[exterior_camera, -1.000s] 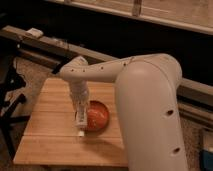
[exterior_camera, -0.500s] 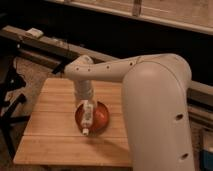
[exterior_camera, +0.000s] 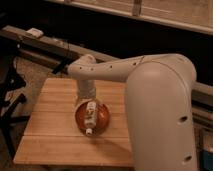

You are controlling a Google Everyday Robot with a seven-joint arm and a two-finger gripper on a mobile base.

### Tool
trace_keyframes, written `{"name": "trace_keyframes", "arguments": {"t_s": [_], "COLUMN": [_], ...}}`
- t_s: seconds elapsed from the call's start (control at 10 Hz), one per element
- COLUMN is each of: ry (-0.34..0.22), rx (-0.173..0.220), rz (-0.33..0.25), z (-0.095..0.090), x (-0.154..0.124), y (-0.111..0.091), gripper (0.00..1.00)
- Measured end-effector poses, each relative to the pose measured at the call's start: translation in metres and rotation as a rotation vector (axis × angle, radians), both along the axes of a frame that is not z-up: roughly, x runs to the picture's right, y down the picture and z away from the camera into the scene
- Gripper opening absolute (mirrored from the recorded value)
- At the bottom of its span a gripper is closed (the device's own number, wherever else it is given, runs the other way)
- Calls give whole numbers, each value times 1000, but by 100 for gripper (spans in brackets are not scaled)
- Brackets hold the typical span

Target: Place the bottle in the ceramic bowl

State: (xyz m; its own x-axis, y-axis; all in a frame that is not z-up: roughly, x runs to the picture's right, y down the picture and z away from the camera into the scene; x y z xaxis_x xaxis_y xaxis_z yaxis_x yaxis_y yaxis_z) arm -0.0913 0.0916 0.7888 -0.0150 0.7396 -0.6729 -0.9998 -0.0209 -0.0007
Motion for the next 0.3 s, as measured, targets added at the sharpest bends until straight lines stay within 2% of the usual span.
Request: {"name": "trace_keyframes", "arguments": {"t_s": [0.3], "ry": [2], "rx": [0], "rz": [2], "z": [0], "x": [2], "y": [0], "gripper": [80]}}
